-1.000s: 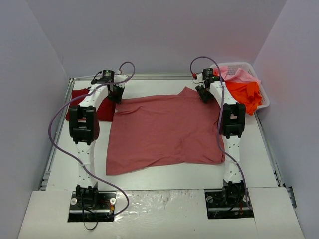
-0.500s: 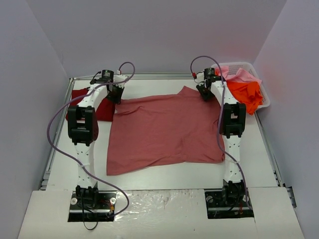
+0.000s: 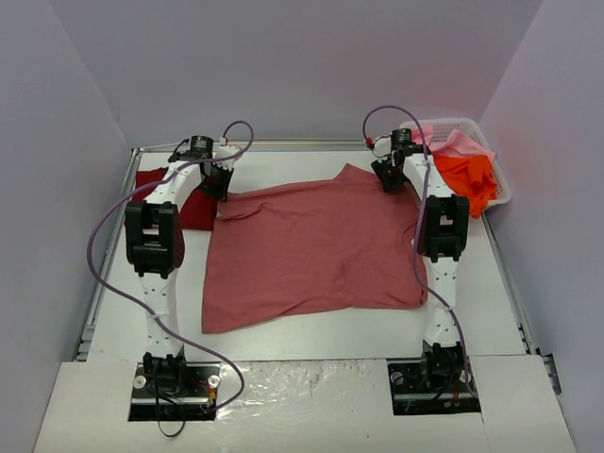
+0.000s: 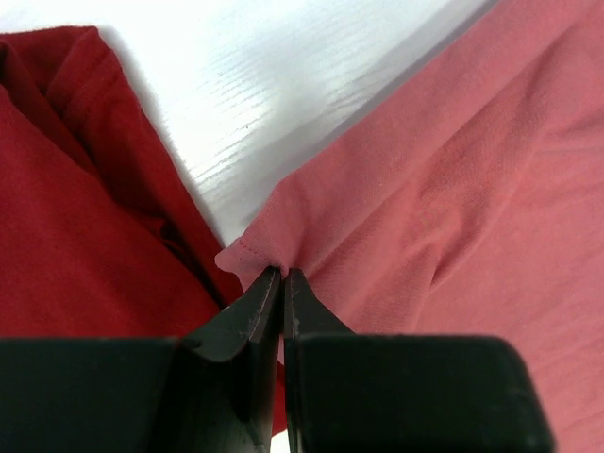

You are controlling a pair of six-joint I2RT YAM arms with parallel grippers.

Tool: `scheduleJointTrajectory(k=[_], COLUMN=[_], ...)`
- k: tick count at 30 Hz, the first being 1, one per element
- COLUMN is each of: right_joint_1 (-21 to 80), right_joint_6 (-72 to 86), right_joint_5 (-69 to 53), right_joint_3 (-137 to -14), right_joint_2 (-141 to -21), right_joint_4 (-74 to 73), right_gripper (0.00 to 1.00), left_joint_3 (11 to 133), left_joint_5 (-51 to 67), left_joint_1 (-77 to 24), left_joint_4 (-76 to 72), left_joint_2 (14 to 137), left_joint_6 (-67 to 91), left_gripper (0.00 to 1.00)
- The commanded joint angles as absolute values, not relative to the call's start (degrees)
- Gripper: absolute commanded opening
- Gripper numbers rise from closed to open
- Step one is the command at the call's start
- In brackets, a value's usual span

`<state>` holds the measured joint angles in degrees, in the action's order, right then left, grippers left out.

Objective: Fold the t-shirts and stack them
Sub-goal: Flatten out the tshirt

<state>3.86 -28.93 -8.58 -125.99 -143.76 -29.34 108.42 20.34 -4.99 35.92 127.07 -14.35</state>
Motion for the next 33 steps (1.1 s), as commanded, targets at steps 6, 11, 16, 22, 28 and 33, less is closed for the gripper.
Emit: scheduleJointTrajectory(k=[6, 11, 16, 22, 28, 33], right_joint_1=[4.48, 4.57, 4.48, 4.92, 4.83, 4.92], right_joint_6=[-28.13, -28.04, -27.60, -27.51, -27.95, -27.51], right_joint_5=[-9.49, -9.14, -9.67, -12.04, -14.32, -15.29], right_joint_3=[-125.24, -126.91, -129.02, -129.90, -130.60, -132.10], right_joint_2=[-141.95, -142.56, -143.35, -142.39, -140.98, -141.15], right_joint_4=[-35.68, -35.68, -35.68, -35.77, -35.77, -35.77], right_gripper=[0.38, 0.40, 0.40, 0.43, 0.50, 0.52], left_joint_3=[107.14, 105.92, 103.71, 102.57, 102.74, 102.57], left_joint_5=[19.87, 19.95, 19.60, 19.69, 19.95, 20.04], left_joint_1=[-3.61, -2.64, -2.29, -2.37, -2.29, -2.29], left_joint_4=[38.05, 39.64, 39.81, 39.90, 39.90, 40.25], left_joint_2=[117.07, 114.53, 112.24, 112.32, 113.03, 112.06], left_joint_6=[-15.64, -15.99, -16.79, -16.70, -16.61, -16.61], left_gripper=[0.02, 0.03, 0.02, 0.03, 0.02, 0.02])
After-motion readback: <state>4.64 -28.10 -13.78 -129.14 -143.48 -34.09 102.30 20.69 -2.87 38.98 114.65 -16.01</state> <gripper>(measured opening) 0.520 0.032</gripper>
